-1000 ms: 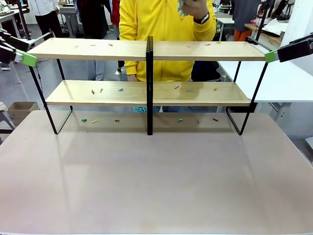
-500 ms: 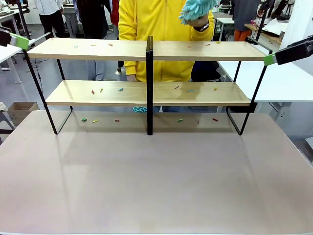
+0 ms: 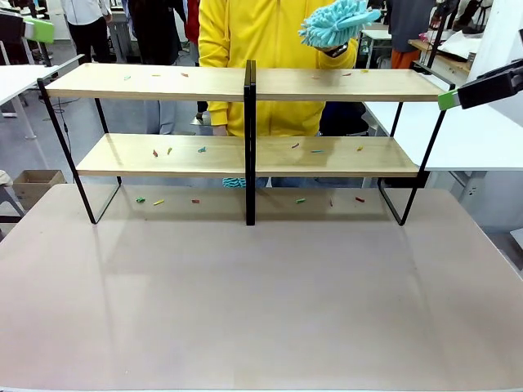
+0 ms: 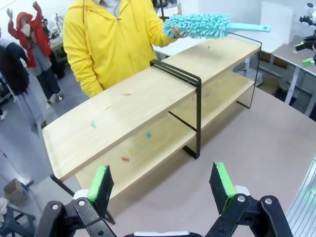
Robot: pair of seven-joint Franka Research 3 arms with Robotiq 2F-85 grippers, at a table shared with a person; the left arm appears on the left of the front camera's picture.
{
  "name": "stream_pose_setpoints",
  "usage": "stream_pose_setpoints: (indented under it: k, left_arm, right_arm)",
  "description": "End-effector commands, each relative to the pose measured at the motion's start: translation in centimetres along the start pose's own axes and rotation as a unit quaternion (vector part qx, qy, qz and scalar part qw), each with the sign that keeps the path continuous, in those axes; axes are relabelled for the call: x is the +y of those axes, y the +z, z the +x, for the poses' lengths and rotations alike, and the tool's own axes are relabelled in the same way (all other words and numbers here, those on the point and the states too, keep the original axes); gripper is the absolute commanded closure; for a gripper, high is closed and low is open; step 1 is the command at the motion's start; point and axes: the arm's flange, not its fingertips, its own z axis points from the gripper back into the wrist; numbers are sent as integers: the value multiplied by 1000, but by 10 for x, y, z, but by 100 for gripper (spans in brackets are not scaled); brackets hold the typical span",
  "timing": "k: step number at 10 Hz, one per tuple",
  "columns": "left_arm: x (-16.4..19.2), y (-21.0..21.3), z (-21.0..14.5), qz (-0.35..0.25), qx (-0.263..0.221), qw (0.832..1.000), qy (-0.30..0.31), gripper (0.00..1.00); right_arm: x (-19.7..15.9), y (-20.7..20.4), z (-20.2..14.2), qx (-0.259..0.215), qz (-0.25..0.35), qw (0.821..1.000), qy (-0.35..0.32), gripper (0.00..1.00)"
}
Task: Clean the shelves.
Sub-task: Pick up the Duster when the human hands it over.
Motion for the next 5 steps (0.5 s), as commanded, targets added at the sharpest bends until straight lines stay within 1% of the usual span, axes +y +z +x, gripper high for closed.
stream_pose_setpoints:
  k: [1, 3, 4, 5]
  left_arm:
    - [-2, -8, -17, -3, 11, 1000, 6, 0]
    - [-2, -9, -16, -6, 11, 1000, 5, 0]
    - [-1, -10, -17, -6, 12, 1000, 6, 0]
    - [0, -10, -18, -8, 9, 1000, 9, 0]
  right_arm:
    - [2, 1, -7, -15, 16, 1000, 7, 0]
    - [9, 6, -2, -31, 15, 999, 11, 0]
    - [12, 9, 0, -33, 12, 999, 1, 0]
    - [18, 12, 3, -25, -5, 999, -31, 0]
